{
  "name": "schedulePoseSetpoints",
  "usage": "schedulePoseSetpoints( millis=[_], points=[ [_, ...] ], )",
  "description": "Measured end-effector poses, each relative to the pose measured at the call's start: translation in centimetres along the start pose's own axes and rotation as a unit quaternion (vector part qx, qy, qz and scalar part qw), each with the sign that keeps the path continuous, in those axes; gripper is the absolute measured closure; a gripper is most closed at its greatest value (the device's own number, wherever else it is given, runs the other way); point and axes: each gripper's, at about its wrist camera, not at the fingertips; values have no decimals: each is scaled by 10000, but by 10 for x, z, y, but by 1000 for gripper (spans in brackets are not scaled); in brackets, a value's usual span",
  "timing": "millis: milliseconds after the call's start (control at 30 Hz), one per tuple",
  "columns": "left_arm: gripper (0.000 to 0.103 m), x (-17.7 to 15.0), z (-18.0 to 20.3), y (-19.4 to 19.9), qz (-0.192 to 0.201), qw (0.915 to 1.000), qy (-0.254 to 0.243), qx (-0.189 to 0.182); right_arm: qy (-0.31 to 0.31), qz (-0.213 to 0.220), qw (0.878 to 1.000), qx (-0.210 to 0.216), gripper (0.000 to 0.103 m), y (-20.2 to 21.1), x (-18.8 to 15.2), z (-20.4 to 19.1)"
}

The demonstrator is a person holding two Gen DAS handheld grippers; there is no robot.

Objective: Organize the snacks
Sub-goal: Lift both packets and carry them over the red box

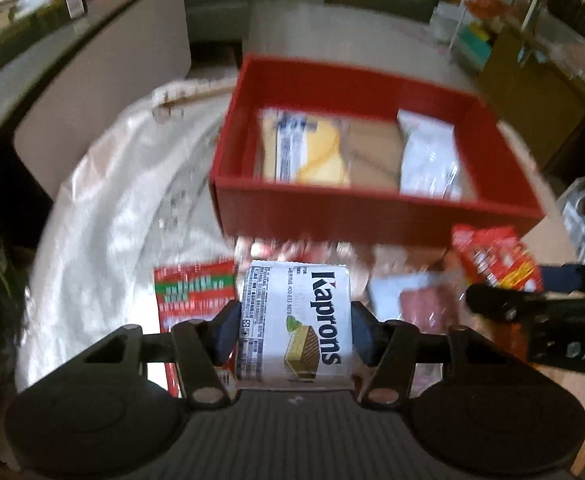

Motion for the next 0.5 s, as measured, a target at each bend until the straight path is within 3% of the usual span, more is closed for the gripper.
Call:
schedulePoseSetpoints(
  millis=[500],
  points=[
    [53,42,45,10,880,9958,-245,79,-81,705,9972,-256,42,22,40,12]
  ],
)
Point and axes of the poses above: each gripper's, at about its wrist camera, not at the fingertips, and y roughly against the way its jaws point, z to its right, x to its top, and after that the axes turned 14 degrees about y, right-handed
